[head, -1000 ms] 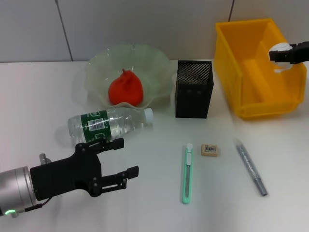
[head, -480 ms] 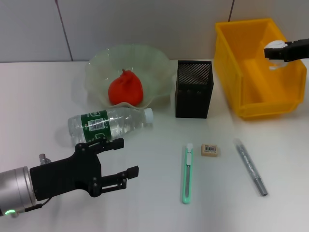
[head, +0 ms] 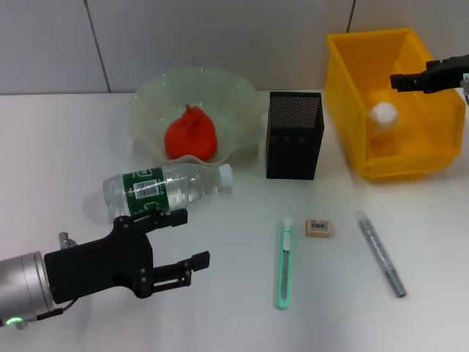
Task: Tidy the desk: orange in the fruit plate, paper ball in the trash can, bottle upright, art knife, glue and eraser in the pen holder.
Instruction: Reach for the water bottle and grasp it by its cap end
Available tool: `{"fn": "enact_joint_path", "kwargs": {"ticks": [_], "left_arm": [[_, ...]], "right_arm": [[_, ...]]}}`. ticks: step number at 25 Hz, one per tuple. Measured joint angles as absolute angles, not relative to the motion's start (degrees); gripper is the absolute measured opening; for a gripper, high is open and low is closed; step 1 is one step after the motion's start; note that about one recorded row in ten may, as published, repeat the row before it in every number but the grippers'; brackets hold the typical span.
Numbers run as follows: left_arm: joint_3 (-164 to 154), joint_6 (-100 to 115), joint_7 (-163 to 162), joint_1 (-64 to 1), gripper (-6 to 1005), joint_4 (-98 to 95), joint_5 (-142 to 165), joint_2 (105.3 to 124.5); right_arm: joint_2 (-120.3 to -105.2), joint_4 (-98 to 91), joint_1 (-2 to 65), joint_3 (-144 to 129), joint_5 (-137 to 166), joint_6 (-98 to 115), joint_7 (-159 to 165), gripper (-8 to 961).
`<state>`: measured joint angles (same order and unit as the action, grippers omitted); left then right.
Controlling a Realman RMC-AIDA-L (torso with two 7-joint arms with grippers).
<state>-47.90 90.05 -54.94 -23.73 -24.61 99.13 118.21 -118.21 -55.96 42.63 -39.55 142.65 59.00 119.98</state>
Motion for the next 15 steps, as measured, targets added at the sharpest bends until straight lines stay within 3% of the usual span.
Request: {"fn": "enact_joint_path", "kwargs": {"ticks": [15], "left_arm": [[-47.90, 90.09, -54.92, -23.73, 792, -24.70, 99.14, 118.20]], "right_arm": [[-118.32, -55.86, 41.95, -39.54, 139.34, 57.01, 118.04, 774]]}}
